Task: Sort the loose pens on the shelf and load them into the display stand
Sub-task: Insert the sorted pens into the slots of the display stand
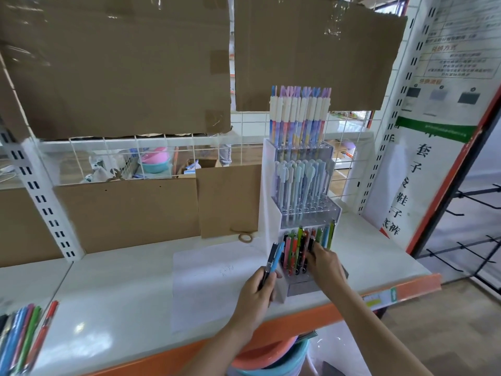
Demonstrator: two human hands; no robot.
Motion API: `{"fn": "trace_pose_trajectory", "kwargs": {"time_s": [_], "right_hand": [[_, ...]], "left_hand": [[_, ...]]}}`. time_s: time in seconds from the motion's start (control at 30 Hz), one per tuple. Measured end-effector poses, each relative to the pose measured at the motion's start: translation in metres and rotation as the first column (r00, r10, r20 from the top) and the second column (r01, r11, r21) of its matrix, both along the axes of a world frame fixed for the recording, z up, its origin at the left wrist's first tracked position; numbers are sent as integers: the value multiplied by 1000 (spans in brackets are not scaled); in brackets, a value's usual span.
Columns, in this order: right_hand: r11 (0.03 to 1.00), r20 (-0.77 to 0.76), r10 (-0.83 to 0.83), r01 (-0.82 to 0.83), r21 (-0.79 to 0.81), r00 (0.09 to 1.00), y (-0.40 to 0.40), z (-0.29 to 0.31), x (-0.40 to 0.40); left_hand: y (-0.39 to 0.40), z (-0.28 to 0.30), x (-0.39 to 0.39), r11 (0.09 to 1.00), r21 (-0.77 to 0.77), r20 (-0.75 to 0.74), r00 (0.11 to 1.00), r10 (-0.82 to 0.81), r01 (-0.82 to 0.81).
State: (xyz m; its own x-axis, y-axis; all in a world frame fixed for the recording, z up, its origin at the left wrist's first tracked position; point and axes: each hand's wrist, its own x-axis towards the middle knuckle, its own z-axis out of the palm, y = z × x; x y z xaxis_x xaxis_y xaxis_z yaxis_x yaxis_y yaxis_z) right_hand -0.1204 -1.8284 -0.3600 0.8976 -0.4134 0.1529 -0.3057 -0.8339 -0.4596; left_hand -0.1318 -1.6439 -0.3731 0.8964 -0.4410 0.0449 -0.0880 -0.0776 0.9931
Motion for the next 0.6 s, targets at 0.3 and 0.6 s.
{"fn": "trace_pose_trajectory", "kwargs": {"time_s": [0.3, 0.6], "right_hand": [[903, 106, 27, -70, 424, 994, 15, 8, -38], [880, 205, -30, -71, 470, 978, 3, 37, -33]], "left_hand": [[-4, 3, 1, 998, -8, -47, 997, -60, 60], [-18, -5, 2, 981, 194, 67, 998, -20, 6]]}}
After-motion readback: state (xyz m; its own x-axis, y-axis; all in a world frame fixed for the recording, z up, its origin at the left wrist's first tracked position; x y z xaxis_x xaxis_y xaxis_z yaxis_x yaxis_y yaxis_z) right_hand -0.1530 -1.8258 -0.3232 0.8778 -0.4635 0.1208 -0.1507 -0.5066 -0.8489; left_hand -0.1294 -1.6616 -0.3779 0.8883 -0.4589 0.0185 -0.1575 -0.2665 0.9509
